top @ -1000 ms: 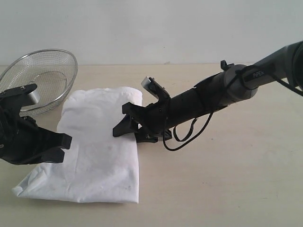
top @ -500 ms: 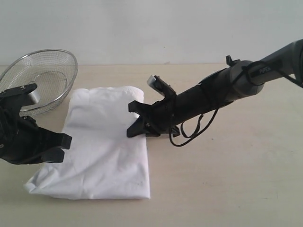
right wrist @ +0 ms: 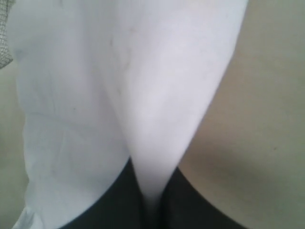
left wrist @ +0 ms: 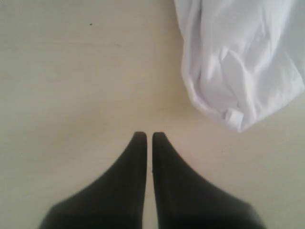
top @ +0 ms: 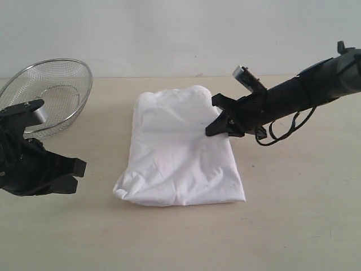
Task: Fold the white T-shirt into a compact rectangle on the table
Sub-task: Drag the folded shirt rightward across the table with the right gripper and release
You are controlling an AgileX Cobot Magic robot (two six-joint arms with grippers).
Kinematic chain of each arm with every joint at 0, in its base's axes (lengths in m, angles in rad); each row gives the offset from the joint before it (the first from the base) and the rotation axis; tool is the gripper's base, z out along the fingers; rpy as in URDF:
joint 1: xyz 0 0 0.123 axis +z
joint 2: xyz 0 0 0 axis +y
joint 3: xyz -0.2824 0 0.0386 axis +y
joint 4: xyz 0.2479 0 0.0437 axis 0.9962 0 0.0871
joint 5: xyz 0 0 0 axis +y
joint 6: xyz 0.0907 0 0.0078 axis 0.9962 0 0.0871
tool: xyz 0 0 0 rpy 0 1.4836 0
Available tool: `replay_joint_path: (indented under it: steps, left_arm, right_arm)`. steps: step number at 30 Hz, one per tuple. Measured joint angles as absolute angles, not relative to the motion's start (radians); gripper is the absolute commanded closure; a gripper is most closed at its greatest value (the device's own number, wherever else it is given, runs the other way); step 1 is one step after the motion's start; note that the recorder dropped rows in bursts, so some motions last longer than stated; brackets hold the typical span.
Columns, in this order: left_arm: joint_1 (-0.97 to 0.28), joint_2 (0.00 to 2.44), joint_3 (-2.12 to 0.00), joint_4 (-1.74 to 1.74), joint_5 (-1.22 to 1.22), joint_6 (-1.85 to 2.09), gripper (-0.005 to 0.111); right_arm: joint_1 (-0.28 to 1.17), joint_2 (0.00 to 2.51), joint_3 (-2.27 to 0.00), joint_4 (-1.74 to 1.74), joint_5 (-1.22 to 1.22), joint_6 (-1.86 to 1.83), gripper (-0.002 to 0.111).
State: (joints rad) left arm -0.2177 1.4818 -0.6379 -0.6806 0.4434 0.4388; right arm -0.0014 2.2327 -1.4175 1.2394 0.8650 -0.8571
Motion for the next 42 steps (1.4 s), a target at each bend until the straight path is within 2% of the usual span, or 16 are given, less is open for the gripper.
replay_joint_path:
  steps: [9, 25, 34, 42]
  left_arm:
    - [-0.218, 1.482, -0.638, -0.681, 0.429, 0.439, 0.102]
    - [-0.218, 1.482, -0.638, -0.681, 0.419, 0.439, 0.102]
    - [-0.218, 1.482, -0.638, -0.689, 0.419, 0.439, 0.102]
    - [-0.218, 1.482, -0.638, -0.691, 0.404, 0.439, 0.102]
  right_arm:
    - [-0.106, 2.233, -1.739, 0.946, 0.946, -0.582, 0.108]
    - [-0.307, 2.369, -1.889, 0.672, 1.125, -0.492, 0.108]
    - [-0.335, 2.425, -2.018, 0.604, 1.182, -0.466, 0.108]
    - [-0.336, 2.477, -2.041, 0.602, 1.198, -0.460, 0.108]
